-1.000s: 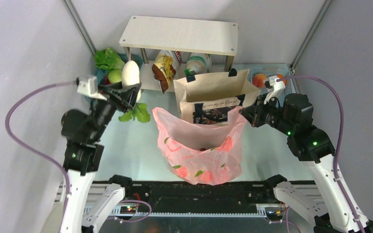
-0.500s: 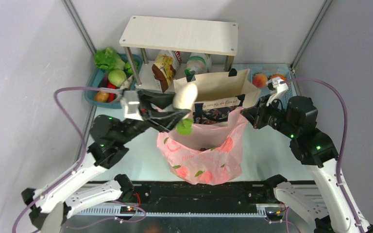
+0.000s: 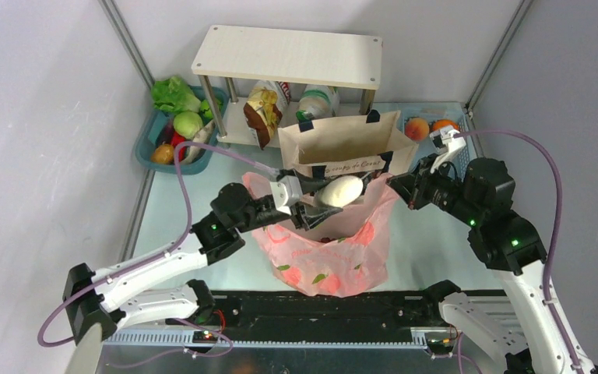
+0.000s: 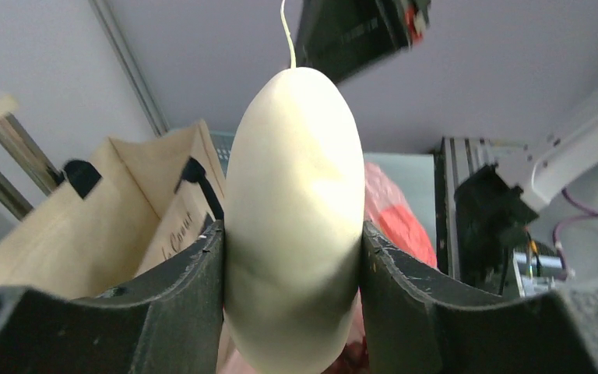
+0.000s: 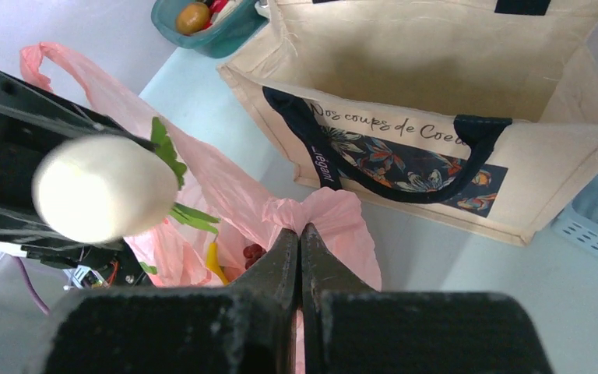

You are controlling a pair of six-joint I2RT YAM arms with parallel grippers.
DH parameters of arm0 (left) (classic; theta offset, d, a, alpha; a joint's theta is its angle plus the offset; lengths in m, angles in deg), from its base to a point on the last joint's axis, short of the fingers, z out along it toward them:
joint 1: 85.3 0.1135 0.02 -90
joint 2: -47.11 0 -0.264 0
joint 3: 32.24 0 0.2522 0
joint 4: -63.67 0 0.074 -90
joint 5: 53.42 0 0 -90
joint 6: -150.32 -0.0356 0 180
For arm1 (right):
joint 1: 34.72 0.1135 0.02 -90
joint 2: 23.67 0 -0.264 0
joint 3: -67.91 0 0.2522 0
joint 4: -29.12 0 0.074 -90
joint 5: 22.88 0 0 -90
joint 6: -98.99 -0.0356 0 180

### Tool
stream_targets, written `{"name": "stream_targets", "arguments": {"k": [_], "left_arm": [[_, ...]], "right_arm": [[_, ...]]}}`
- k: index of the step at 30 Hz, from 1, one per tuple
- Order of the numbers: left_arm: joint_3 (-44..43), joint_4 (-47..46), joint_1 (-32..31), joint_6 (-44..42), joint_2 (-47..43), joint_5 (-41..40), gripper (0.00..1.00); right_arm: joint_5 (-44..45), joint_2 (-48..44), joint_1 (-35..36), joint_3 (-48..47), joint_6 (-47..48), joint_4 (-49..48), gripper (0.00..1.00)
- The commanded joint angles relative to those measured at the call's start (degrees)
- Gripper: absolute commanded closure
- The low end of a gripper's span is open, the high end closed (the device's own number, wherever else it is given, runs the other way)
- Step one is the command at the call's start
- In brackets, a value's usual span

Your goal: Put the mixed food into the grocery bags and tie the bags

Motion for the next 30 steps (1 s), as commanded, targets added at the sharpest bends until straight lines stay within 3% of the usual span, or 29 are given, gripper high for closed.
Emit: {"name": "stream_targets", "arguments": {"k": [1, 11, 22, 24, 25, 27, 30], "left_arm": [[3.77, -4.43, -1.5, -5.03, -0.83, 3.56, 0.82], [13.95, -4.44, -3.59, -7.56, -5.18, 0.41, 0.82], [13.7, 1.06, -3.63, -4.27, -4.54, -7.31, 0.76], [12.9, 3.46, -3.62, -3.05, -4.21, -8.56, 0.66], [12.38, 4.53, -3.62, -2.62, -4.04, -9.31, 0.52], [10.08, 8.9, -3.62, -1.24, -3.51, -9.97, 0.36], [4.51, 17.32, -3.67, 2.34, -2.91, -12.03, 0.26]], "right_arm": [[-0.71, -1.04, -0.18, -0.08, 0.56, -0.92, 1.0], [-1.39, -1.55, -0.2, -0.11, 0.36, -0.9, 1.0], [-1.94, -3.05, -0.18, -0.08, 0.27, -0.76, 1.0], [-2.1, -3.07, -0.18, -0.09, 0.29, -0.69, 1.0], [-2.18, -3.03, -0.18, -0.05, 0.22, -0.68, 1.0], [-2.3, -2.81, -0.22, -0.11, 0.34, -0.62, 1.0], [-2.3, -2.5, -0.18, -0.11, 0.31, -0.62, 1.0]]}}
